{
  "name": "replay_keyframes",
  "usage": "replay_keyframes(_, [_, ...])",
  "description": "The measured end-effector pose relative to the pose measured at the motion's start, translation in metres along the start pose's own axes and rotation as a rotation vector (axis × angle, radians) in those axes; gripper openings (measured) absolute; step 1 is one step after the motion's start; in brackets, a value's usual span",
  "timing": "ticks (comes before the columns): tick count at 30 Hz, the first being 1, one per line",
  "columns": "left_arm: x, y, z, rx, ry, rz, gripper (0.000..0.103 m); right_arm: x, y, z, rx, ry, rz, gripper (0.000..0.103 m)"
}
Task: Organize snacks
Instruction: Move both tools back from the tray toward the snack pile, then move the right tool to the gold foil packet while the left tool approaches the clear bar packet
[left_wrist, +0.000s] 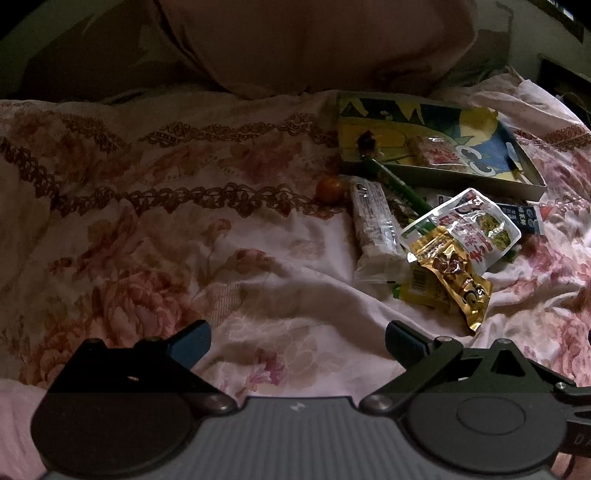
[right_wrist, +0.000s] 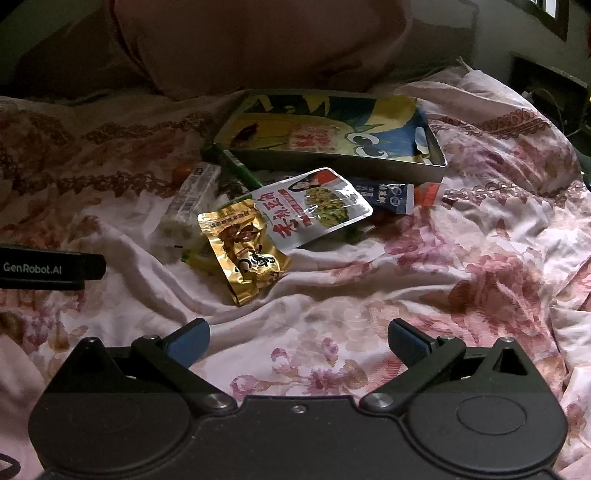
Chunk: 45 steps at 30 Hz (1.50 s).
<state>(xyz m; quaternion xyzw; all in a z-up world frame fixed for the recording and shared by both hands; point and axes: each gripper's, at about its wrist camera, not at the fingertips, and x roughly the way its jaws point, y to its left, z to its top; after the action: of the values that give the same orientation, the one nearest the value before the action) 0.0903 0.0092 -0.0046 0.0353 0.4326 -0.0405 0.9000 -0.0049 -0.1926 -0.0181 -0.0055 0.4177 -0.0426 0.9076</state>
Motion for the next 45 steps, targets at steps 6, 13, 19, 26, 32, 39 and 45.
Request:
replay_keyframes(6, [0.005, 0.002, 0.004, -0.011, 0.018, -0.006, 0.102, 0.006, 0.001, 0.004, -0.004, 0.003, 0.014, 0.102])
replay_keyframes(13, [0.018, 0.002, 0.014, -0.009, 0.048, -0.017, 0.102, 0.015, 0.005, 0.014, -0.061, -0.018, 0.012, 0.102])
replay_keyframes(19, [0.032, 0.0, 0.023, 0.014, 0.06, -0.009, 0.102, 0.026, 0.008, 0.022, -0.095, -0.025, 0.022, 0.102])
replay_keyframes(26, [0.044, -0.003, 0.031, 0.035, 0.068, 0.003, 0.102, 0.038, 0.01, 0.034, -0.14, -0.027, 0.025, 0.102])
replay_keyframes(32, [0.052, -0.008, 0.037, 0.065, 0.054, 0.019, 0.102, 0.049, 0.013, 0.045, -0.171, -0.043, 0.036, 0.102])
replay_keyframes(39, [0.058, -0.007, 0.043, 0.062, 0.042, 0.025, 0.102, 0.06, 0.015, 0.053, -0.189, -0.059, 0.06, 0.102])
replay_keyframes(45, [0.063, -0.005, 0.05, 0.053, 0.025, 0.034, 0.102, 0.069, 0.015, 0.052, -0.184, -0.038, 0.071, 0.102])
